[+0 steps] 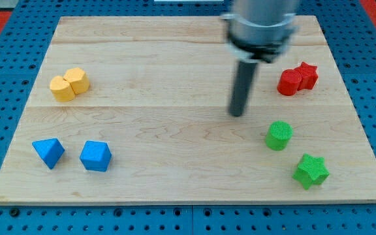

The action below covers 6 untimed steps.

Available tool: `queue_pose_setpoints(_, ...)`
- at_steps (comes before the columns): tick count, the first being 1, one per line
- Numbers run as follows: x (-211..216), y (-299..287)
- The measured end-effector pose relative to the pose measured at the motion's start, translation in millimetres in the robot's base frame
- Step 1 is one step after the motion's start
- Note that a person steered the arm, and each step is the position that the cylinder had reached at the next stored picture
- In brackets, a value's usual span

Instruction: Nudge the yellow heart up a bit

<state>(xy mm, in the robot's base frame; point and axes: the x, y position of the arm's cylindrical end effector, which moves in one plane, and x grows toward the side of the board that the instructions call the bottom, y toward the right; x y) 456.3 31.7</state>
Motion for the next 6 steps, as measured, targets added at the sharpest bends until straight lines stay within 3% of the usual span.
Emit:
queue_pose_setpoints(2, -23.4, -178.1)
queue_pose_setpoints(3, -24.1, -212.9)
queue_pose_setpoints(6, -94.5, -206.5)
